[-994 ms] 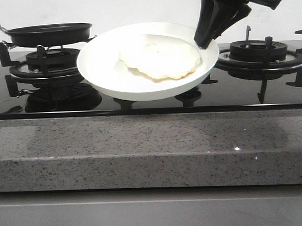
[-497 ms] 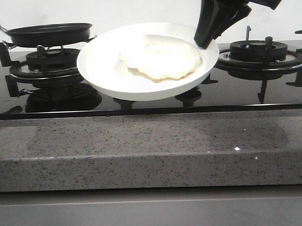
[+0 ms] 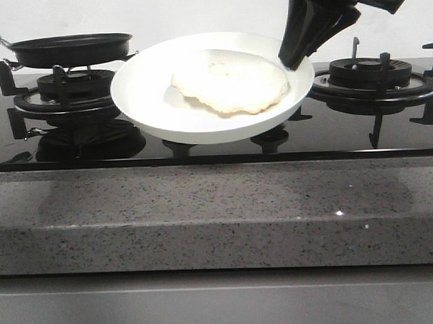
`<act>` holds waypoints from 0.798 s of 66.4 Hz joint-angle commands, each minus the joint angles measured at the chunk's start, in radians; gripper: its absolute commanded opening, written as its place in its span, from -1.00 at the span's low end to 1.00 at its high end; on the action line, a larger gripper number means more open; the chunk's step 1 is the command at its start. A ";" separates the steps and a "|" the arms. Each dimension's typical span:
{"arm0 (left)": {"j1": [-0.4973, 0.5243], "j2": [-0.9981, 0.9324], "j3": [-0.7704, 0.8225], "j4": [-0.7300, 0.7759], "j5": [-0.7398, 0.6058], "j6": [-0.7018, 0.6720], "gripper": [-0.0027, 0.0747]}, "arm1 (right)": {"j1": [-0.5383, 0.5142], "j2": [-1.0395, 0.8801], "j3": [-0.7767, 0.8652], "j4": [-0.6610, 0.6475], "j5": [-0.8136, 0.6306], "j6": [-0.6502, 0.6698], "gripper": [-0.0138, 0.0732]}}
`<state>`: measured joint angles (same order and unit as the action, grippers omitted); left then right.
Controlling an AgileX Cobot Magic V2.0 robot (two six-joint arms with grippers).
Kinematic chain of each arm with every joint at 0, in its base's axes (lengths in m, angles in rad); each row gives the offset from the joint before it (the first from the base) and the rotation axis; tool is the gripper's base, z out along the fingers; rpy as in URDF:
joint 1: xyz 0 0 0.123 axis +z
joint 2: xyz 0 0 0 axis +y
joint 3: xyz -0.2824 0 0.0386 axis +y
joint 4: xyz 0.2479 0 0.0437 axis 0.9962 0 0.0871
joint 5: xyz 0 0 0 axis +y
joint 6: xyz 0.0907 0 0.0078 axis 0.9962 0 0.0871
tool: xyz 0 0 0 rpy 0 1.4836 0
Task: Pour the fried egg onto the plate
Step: 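Return the frying pan to its burner with the left gripper and release, then lower the plate with the egg between the knobs using the right gripper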
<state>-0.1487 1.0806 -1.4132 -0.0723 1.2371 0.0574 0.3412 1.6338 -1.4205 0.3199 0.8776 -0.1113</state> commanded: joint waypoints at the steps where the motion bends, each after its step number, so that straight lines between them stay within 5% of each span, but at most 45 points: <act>1: -0.055 -0.097 0.058 0.052 -0.044 -0.057 0.42 | 0.000 -0.047 -0.030 0.028 -0.045 -0.001 -0.84; 24: -0.064 -0.331 0.351 0.062 -0.074 -0.066 0.42 | 0.000 -0.047 -0.030 0.028 -0.045 -0.001 -0.84; 53: -0.064 -0.350 0.395 0.062 -0.073 -0.066 0.42 | 0.000 -0.046 -0.030 0.028 -0.066 -0.001 -0.84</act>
<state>-0.2053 0.7322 -0.9928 -0.0120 1.2226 0.0000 0.3412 1.6338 -1.4205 0.3199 0.8740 -0.1113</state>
